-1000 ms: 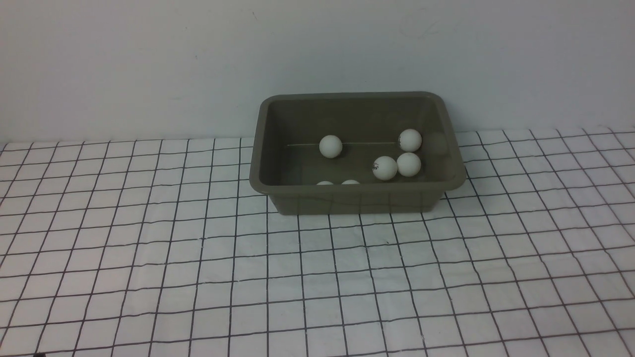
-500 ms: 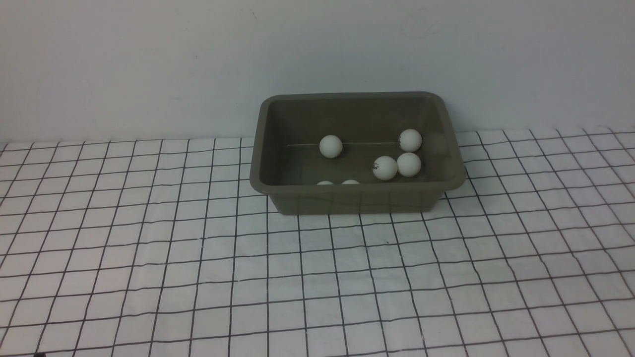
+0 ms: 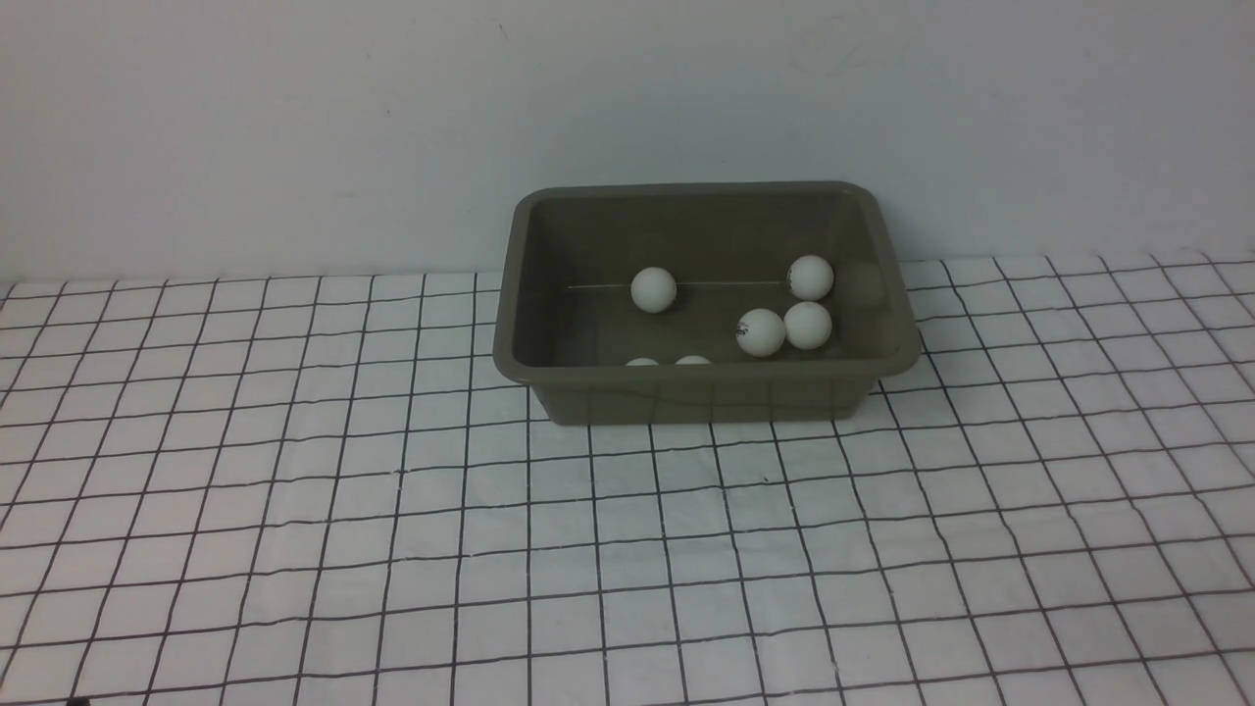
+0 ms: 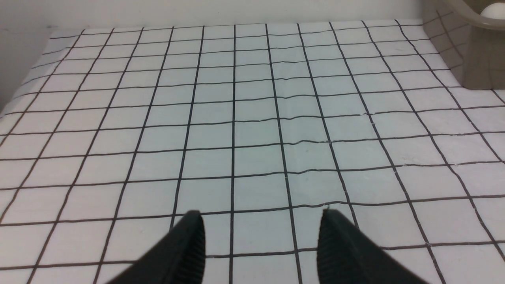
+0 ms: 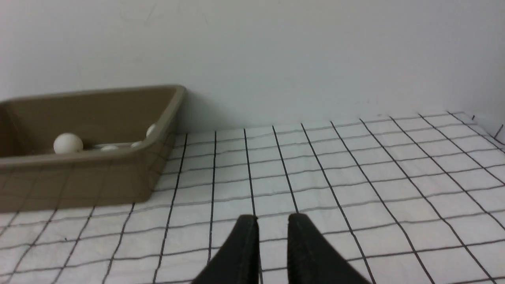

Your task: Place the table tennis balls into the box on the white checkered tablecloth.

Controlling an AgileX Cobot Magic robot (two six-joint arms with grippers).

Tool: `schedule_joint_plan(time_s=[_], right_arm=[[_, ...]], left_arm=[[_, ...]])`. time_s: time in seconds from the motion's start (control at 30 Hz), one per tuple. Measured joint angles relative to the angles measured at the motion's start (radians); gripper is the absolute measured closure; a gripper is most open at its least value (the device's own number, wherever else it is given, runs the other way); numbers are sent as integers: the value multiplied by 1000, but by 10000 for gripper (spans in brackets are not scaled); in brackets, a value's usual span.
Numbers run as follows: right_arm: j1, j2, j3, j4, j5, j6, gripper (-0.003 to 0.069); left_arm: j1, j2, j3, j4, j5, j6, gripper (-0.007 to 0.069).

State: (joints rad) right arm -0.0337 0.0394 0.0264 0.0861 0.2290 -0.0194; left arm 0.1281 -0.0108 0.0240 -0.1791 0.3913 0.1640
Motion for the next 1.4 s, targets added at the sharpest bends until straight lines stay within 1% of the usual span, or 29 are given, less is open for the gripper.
schedule_joint_plan(time_s=[0.27,1.4], right_arm=[[0,-2,2,-38,118,0,561],[0,-51,-2,-86,145,-27,561]], left_arm=[[0,0,0,0,0,0,272],[0,0,0,0,0,0,272]])
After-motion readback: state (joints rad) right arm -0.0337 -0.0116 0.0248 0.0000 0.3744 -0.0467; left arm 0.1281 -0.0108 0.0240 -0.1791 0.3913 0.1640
